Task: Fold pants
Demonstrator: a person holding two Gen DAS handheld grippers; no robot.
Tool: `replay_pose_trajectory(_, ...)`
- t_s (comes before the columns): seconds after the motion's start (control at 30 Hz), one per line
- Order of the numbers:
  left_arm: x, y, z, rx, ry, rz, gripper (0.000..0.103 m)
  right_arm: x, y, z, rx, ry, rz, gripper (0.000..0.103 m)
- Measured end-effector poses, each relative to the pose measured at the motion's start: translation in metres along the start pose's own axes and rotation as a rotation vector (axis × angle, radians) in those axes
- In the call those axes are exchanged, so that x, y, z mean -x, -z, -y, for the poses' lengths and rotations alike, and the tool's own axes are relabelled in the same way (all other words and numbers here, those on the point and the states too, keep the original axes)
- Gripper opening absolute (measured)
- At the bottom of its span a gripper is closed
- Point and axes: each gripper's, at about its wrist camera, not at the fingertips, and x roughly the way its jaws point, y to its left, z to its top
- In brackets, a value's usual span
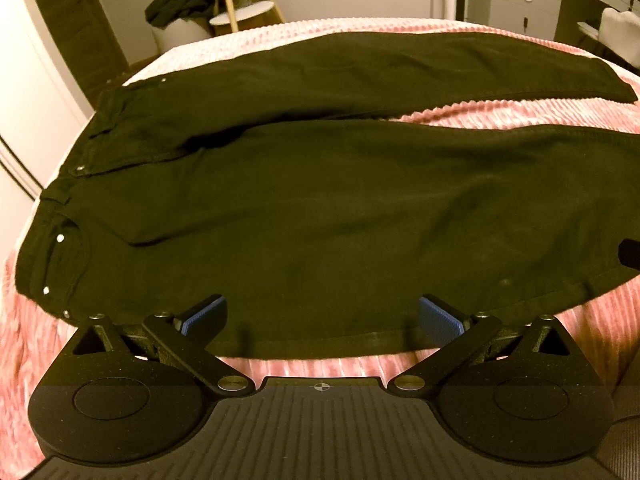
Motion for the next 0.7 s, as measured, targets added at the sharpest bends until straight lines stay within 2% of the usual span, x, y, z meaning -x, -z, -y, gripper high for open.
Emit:
replay_pose_trajectory(0.47, -0.0007, -0.0031, 0.0041, -0.022, -0.006, -0.017, 0.103, 0.0002, -0.0014, 0.0014, -0.009, -0.007, -0.011, 0.099)
replay_pose_trajectory(0.7, -0.0056, -0.0064, 0.0084, -0.040, -0.010, -0.046, 0.103, -0.0064, -0.0035, -0.0001, 0.002, 0.002, -0.044, 0.099)
